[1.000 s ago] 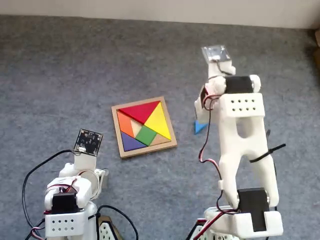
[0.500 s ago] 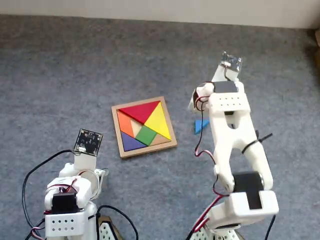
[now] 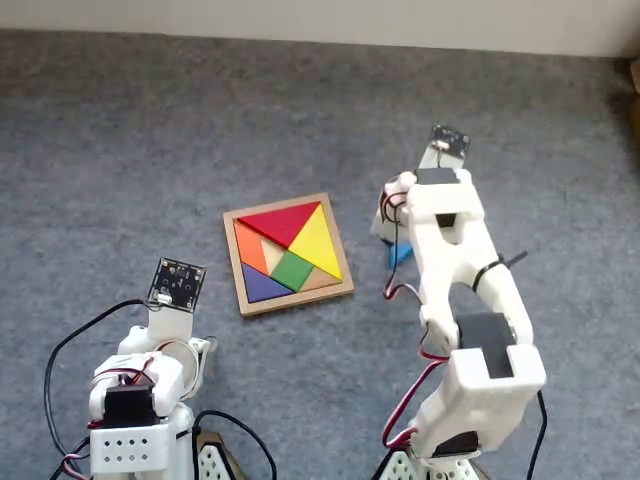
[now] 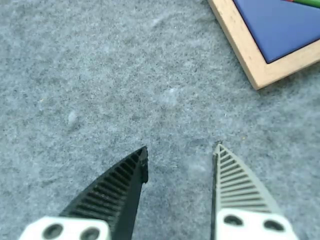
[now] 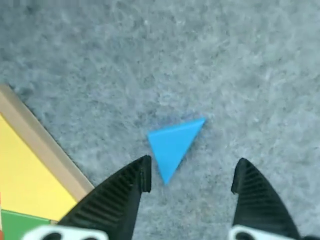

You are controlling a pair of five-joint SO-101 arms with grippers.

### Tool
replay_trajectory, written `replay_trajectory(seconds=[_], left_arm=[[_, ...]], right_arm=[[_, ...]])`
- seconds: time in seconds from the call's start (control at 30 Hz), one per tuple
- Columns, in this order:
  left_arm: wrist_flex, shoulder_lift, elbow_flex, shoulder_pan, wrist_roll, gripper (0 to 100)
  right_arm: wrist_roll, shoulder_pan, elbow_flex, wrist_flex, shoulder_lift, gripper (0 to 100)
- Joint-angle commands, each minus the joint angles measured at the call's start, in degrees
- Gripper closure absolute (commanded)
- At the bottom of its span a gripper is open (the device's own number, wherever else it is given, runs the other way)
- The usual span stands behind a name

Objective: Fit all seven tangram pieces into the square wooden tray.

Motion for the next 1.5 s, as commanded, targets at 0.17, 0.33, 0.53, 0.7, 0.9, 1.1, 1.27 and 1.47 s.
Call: replay_trajectory(seconds=[0.17,0.33,0.53,0.7,0.9,1.1,1.27,1.47], left_arm=[[0.35,-2.42,1.1,-0.31,0.35,79],[0.35,-2.42,1.1,-0.31,0.35,79],[0.35,-2.42,1.1,-0.31,0.35,79],[0.35,-2.42,1.1,-0.31,0.35,79],[0.35,-2.42,1.1,-0.31,0.35,79],[0.35,-2.42,1.1,-0.31,0.35,79],[0.35,-2.42,1.1,-0.31,0.35,79],[0.35,-2.42,1.1,-0.31,0.35,79]], right_arm=[[-0.53,0.92,-0.92,-0.84,3.82,74.3],[-0.18,0.92,-1.01,-0.92,4.35,76.3],[1.93,0.92,-4.44,-0.92,4.79,95.7],[7.12,0.75,-6.2,-0.92,4.79,99.3],[7.47,0.92,-6.11,-0.92,4.79,99.3],[7.65,2.24,-6.29,-0.48,4.18,99.3],[7.65,3.82,-11.91,-0.48,4.53,98.8],[7.65,3.91,-16.57,-0.84,4.79,87.8]])
